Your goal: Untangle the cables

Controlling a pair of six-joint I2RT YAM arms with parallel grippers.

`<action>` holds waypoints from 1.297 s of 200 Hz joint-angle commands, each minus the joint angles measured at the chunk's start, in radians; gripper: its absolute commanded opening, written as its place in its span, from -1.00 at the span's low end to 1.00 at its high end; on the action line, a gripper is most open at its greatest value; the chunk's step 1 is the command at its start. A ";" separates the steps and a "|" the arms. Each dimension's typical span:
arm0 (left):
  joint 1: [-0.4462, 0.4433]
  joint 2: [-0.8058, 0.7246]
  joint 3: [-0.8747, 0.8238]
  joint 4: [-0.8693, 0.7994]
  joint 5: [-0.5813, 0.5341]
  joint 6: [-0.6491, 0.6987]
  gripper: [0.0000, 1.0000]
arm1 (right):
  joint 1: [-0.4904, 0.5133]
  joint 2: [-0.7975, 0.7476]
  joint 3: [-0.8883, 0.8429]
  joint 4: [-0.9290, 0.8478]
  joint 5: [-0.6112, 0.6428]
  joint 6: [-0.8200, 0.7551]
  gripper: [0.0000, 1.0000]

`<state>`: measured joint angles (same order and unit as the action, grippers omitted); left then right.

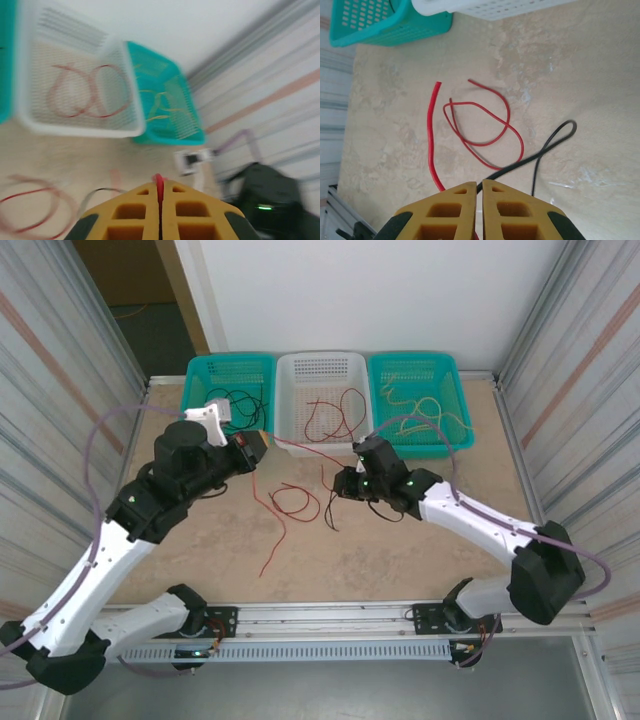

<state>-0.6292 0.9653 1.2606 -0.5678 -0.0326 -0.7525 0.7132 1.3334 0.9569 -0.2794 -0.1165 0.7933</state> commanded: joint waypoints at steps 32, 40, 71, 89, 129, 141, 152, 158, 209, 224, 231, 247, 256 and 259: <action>0.081 -0.075 0.050 -0.334 -0.247 0.074 -1.00 | -0.163 -0.105 -0.039 -0.194 0.041 -0.072 -0.61; 0.097 -0.084 0.044 -0.336 -0.235 0.067 -1.00 | -0.170 -0.102 -0.032 -0.213 0.048 -0.089 -0.53; 0.115 -0.082 0.043 -0.344 -0.212 0.076 -1.00 | -0.197 -0.091 -0.028 -0.279 0.068 -0.114 -0.48; 0.117 -0.073 0.040 -0.342 -0.194 0.082 -1.00 | -0.207 -0.109 -0.038 -0.282 0.053 -0.110 -0.49; 0.151 -0.066 0.001 -0.240 -0.047 0.056 -1.00 | -0.151 -0.143 -0.013 -0.225 -0.088 -0.135 0.14; 0.160 -0.067 -0.016 -0.179 0.022 0.049 -1.00 | -0.102 -0.136 0.028 -0.225 -0.089 -0.152 0.33; 0.161 -0.068 -0.031 -0.122 0.078 0.035 -1.00 | -0.067 -0.116 0.075 -0.224 -0.092 -0.158 0.41; 0.161 -0.066 -0.039 -0.088 0.113 0.029 -1.00 | -0.055 -0.104 0.100 -0.223 -0.095 -0.158 0.43; 0.163 -0.048 -0.072 0.067 0.279 -0.052 -1.00 | 0.009 -0.081 0.248 -0.136 -0.139 -0.193 0.63; 0.163 -0.042 -0.071 0.088 0.303 -0.066 -1.00 | 0.017 -0.067 0.272 -0.139 -0.123 -0.221 0.74; 0.164 -0.038 -0.069 0.099 0.315 -0.074 -1.00 | 0.017 -0.059 0.279 -0.142 -0.115 -0.232 0.74; 0.170 -0.028 -0.067 0.120 0.349 -0.089 -1.00 | 0.018 -0.034 0.295 -0.160 -0.087 -0.252 0.70; 0.172 -0.021 -0.063 0.125 0.371 -0.094 -1.00 | 0.017 -0.020 0.304 -0.169 -0.065 -0.260 0.67; 0.172 -0.019 -0.061 0.126 0.375 -0.096 -1.00 | 0.016 -0.015 0.307 -0.171 -0.061 -0.262 0.66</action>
<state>-0.4702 0.9333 1.1961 -0.5102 0.2535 -0.8112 0.7273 1.2724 1.2343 -0.4267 -0.2272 0.5900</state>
